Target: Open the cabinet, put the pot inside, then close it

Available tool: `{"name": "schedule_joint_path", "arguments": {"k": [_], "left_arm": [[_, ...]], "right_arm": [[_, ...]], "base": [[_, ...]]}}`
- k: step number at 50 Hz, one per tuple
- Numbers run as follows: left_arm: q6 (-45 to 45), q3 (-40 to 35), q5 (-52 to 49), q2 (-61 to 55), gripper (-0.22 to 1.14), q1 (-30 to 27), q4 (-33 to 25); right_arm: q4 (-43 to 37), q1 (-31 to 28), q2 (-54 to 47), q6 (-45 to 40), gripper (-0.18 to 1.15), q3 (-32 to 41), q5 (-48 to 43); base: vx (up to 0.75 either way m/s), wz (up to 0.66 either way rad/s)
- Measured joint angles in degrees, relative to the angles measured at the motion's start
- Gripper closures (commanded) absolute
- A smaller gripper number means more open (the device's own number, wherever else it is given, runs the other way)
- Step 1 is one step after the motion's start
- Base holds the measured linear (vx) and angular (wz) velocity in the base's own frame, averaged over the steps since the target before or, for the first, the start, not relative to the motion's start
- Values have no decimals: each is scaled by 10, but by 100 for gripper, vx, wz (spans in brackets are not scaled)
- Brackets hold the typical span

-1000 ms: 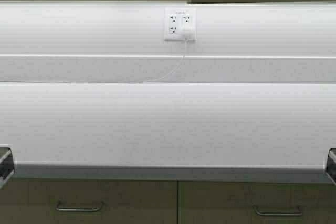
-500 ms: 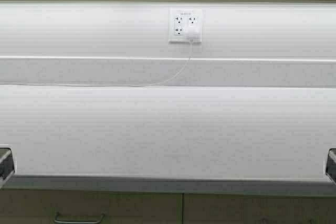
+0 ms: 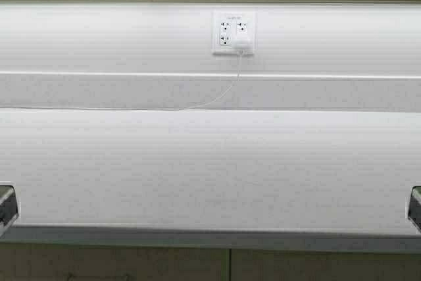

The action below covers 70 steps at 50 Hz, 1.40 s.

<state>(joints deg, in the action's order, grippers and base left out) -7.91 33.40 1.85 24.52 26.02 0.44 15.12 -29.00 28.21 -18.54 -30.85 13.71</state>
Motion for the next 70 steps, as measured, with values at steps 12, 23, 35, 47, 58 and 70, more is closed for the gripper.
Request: {"name": "schedule_joint_path", "arguments": {"k": [12, 23, 35, 47, 58, 70], "left_arm": [[0, 0, 0, -4, 88, 0, 0], [0, 0, 0, -5, 88, 0, 0], [-1, 1, 0, -5, 88, 0, 0], [-2, 4, 1, -5, 88, 0, 0], [-2, 4, 1, -5, 88, -1, 0], [-3, 6, 1, -5, 88, 0, 0]], "right_arm": [[0, 0, 0, 0, 91, -1, 2], [0, 1, 1, 0, 91, -10, 2], [0, 1, 2, 0, 91, -13, 2], [0, 1, 13, 0, 91, -15, 2], [0, 1, 16, 0, 91, -15, 2], [0, 0, 16, 0, 91, -16, 2]], "base": [[1, 0], [0, 0], [0, 0], [0, 0], [0, 0], [0, 0]]}}
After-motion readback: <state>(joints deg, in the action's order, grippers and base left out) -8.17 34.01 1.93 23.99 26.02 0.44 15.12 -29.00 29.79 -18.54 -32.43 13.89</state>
